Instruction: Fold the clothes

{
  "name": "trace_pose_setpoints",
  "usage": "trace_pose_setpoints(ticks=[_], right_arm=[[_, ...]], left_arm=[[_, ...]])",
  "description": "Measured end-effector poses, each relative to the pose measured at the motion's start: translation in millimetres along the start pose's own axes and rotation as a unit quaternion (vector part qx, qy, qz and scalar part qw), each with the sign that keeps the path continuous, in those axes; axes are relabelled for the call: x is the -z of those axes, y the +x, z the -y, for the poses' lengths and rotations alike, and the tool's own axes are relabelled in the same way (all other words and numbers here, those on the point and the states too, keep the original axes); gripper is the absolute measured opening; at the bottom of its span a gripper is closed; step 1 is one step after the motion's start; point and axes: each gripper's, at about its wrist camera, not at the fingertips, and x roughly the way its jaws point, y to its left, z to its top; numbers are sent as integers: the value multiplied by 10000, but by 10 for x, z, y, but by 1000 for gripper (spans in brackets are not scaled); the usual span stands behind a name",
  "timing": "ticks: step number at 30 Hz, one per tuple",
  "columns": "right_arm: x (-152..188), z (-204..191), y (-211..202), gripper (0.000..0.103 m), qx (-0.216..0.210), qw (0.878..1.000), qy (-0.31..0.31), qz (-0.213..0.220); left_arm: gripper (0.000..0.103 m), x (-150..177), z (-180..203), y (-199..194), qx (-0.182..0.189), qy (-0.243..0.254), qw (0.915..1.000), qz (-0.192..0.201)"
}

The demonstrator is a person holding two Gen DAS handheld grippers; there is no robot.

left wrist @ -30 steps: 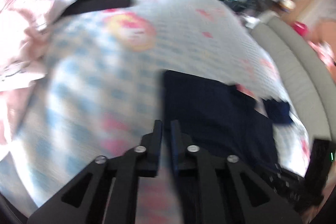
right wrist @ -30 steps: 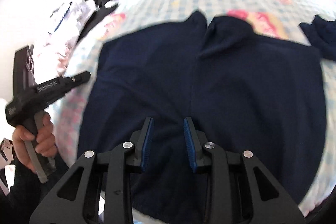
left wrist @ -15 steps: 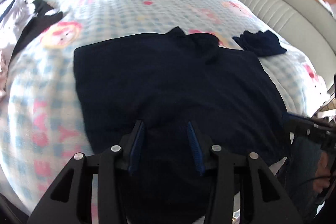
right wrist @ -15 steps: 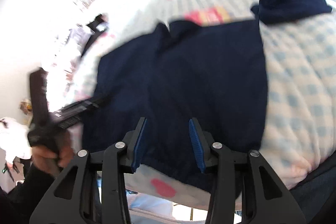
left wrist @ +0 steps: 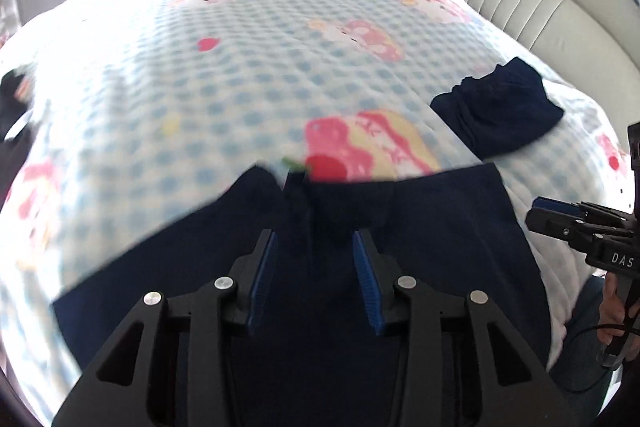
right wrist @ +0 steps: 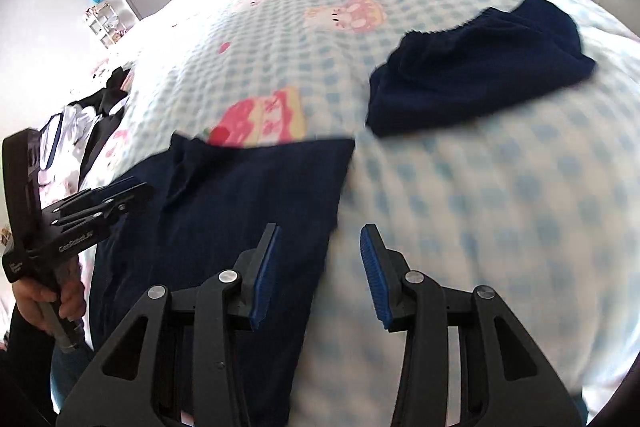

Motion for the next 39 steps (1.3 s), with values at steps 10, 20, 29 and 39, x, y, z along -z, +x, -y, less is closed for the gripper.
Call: trace_pose_setpoints(ticks=[10,20,29,39], right_arm=[[-328,180,846,44,-263,9978,224,-562],[-316,157,663,10,-246,9996,53,-91],[-318,196,615,8,378,9993,-49,-20],[30,215,96,15,-516,9965,651,32]], left_arm=[[40,-170,-139,383,451,-187,9988,-91],[25,-161,46,496,-335,645,9969,-309],[27,-223,-204,321,-591,-249,9978,146],[26,408,329,-127,276,3,9994,-189]])
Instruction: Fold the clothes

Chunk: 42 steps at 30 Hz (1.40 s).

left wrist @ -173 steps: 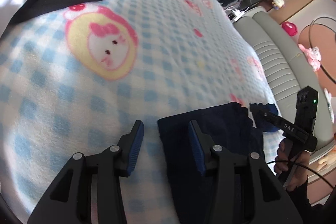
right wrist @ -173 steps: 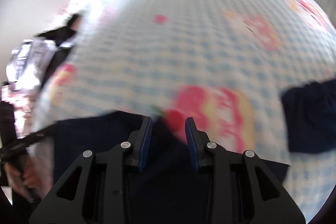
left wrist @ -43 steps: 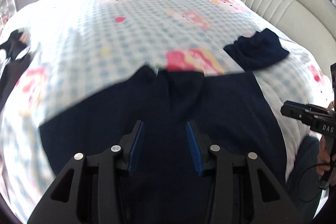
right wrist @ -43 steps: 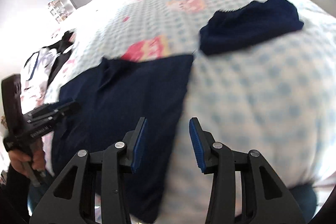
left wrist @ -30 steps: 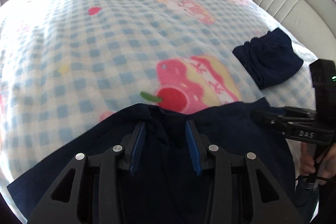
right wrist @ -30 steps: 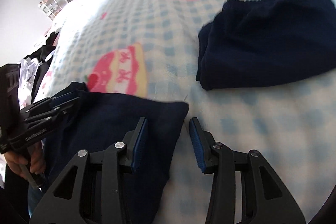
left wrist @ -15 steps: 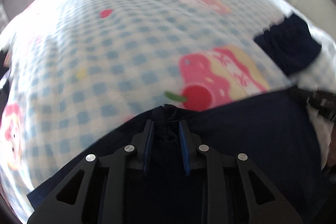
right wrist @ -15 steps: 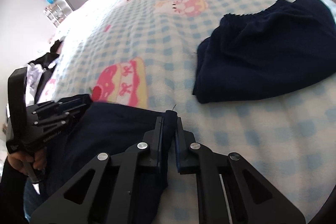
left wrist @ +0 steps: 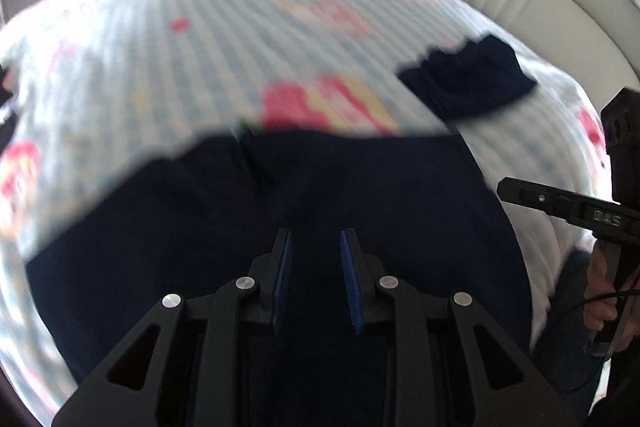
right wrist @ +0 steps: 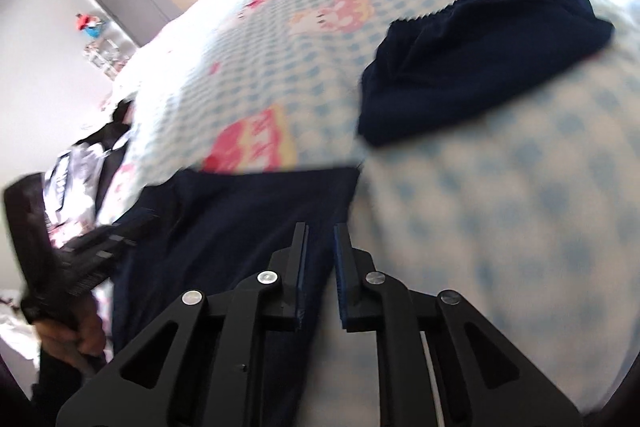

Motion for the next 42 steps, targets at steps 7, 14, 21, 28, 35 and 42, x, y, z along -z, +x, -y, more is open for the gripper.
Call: trace_pose_setpoints(ticks=[7,14,21,28,35,42], right_arm=[[791,-304,-178,19,-199,9994,57,-262],[1398,-513,-108,19,477,9979,-194,-397],[1458,-509,-383,21,439,9984,-244,-262],[1592,-468,-301,25,614,9970,-172,-432],[1600,-562,-411,37,287,9987,-348,-248],[1663,-504,-355,35,1154,9911,-592,-298]], left_arm=[[37,643,300,-596,-13,-560,9977,384],[37,1097,263,-512,-245,-539,9973,-434],[37,1351,-167,-876,-26,-1327,9911,117],[37,1575,-565,-1094,-109,-1964,9797,382],[37,1802,-706,-971,-492,-2103,9764,-93],[37,1814,-661,-1131,-65,-2043,9778,456]])
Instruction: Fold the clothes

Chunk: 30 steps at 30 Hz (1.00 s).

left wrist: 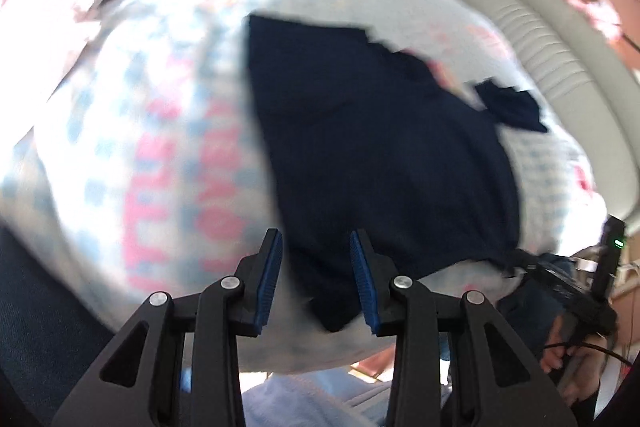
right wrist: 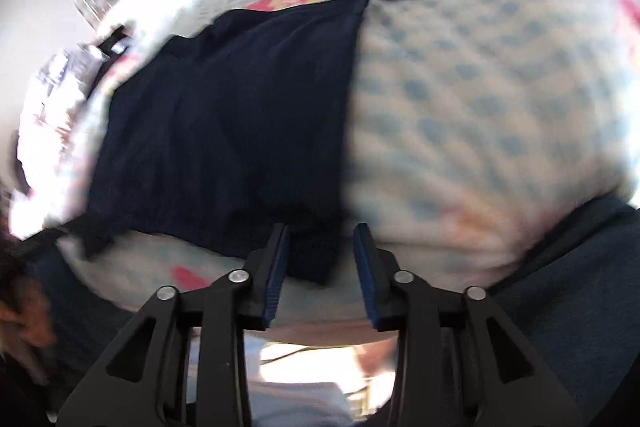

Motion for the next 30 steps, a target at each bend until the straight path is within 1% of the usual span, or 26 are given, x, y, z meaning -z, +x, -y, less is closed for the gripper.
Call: trace_pose_setpoints(ticks=[1,3,4,5,6,7,9,10,11,12,13,14,17,18,20,22,24,25,27,29,30], right_arm=[[-6,4,-3,35,-111,9999,26,25],[6,113,-9,35,-670,9970,375,31],[3,120,23,35,-710,9964,455,-17],[-1,126,54,35,-736,9959,525,-66],[-8,123,82,35,-559,9973,454,-127],[-5,129,89,35,-500,9978,414,-144],[-3,160,75,35,-454,9979,437,-148],[-11,170,51,35,-484,9977,463,-119],[-31,158,3,36,-594,9974,400,-29],[-51,145,-44,40,-701,9970,334,56],[-75,109,-60,48,-772,9967,231,78],[-100,74,-73,51,-840,9963,133,95],[-130,48,110,51,-993,9945,258,-184],[-121,63,210,51,-1027,9937,339,-302],[-62,50,291,51,-947,9945,274,-344],[-70,62,303,50,-921,9947,300,-335],[-78,75,314,46,-896,9949,326,-326],[-80,90,298,40,-909,9947,358,-308],[-84,121,264,30,-940,9943,420,-270],[-69,126,182,13,-1101,9930,396,-179],[-106,108,143,12,-1144,9925,409,-112]], left_arm=[[37,1,55,11,89,95,9999,12],[37,10,117,175,-181,261,9992,-222],[37,14,148,260,-322,344,9983,-343],[37,19,127,332,-423,321,9975,-465],[37,24,79,395,-461,223,9969,-598],[37,17,33,397,-385,97,9973,-620],[37,-16,20,276,-186,-2,9991,-375],[37,-38,47,195,-92,40,9998,-165],[37,-54,80,163,39,98,9999,-55],[37,-69,114,135,174,158,9997,48],[37,-72,133,156,251,173,9995,29],[37,-101,151,234,256,179,9995,-39],[37,-57,119,499,-22,230,9989,-415],[37,-43,103,529,-88,233,9986,-461],[37,-15,70,579,-215,238,9980,-542],[37,-18,11,528,-109,68,9988,-468],[37,5,-63,491,22,-129,9993,-362],[37,17,-100,472,87,-228,9992,-310],[38,15,-34,432,202,-114,9996,-143],[38,12,37,392,316,12,9995,26],[38,25,73,409,327,80,9994,14]])
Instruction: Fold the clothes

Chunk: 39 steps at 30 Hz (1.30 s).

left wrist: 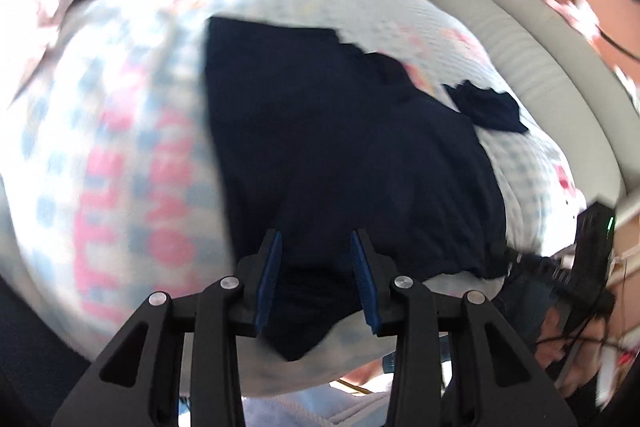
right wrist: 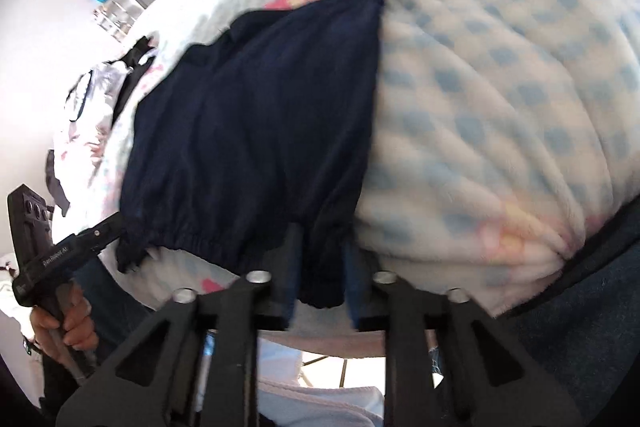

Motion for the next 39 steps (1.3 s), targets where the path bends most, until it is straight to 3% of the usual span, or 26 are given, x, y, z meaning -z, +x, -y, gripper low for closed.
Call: trace_pose_setpoints(ticks=[7,11,15,18,23,27,31,35,37,38,39], right_arm=[[-437,-626,-262,8,-382,9950,-765,507],[-586,-1057,-93,8,-572,9892,-1310,337],[-460,-1378,386,10,-982,9825,-1555,-303],[-353,-1349,781,19,-783,9838,-1297,-956],[-301,-1245,338,37,-1065,9863,-1163,-476],[-215,-955,-26,39,-968,9918,-837,40],[-201,-589,148,39,-308,9986,-395,-168],[-137,-424,197,39,-294,9989,-221,-299],[-134,-428,181,39,-304,9988,-235,-310],[-133,-430,173,39,-308,9987,-243,-316],[-131,-432,165,39,-313,9987,-250,-321]], left_arm=[[38,36,-4,38,209,-31,9998,-31],[39,1,-138,-73,443,-168,9989,27],[39,4,-172,-122,593,-256,9979,0],[39,-15,-160,-127,845,-322,9957,-179],[46,-189,50,-99,1451,-184,9885,-372],[46,-271,201,102,1462,-76,9867,-709],[46,-265,223,383,1700,-351,9777,-1179],[46,-225,298,508,1877,-388,9719,-1364],[41,-231,356,577,1738,-328,9737,-1437],[14,-237,391,608,1643,-298,9756,-1426],[8,-237,434,598,1554,-178,9780,-1382]])
